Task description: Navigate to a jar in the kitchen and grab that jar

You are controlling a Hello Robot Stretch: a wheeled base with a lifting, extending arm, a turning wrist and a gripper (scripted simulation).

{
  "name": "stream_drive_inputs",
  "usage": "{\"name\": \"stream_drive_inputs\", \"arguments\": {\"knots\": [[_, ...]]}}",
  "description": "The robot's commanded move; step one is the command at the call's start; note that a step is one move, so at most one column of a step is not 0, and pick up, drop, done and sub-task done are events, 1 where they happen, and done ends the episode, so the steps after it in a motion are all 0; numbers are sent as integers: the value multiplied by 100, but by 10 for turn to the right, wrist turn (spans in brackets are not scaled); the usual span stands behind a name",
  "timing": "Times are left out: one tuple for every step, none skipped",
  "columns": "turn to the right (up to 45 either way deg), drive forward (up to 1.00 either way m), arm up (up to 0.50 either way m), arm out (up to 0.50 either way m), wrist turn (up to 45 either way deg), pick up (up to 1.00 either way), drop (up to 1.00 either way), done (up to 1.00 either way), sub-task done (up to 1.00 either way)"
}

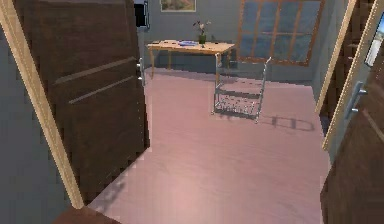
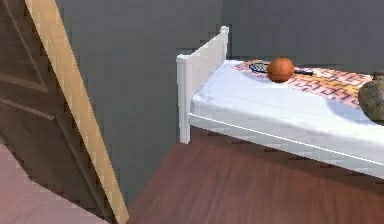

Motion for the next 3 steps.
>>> {"name": "stream_drive_inputs", "arguments": {"knots": [[0, 100, 0, 0, 0, 0, 0, 0, 0], [0, 100, 0, 0, 0, 0, 0, 0, 0], [60, 0, 0, 0, 0, 0, 0, 0, 0]]}}
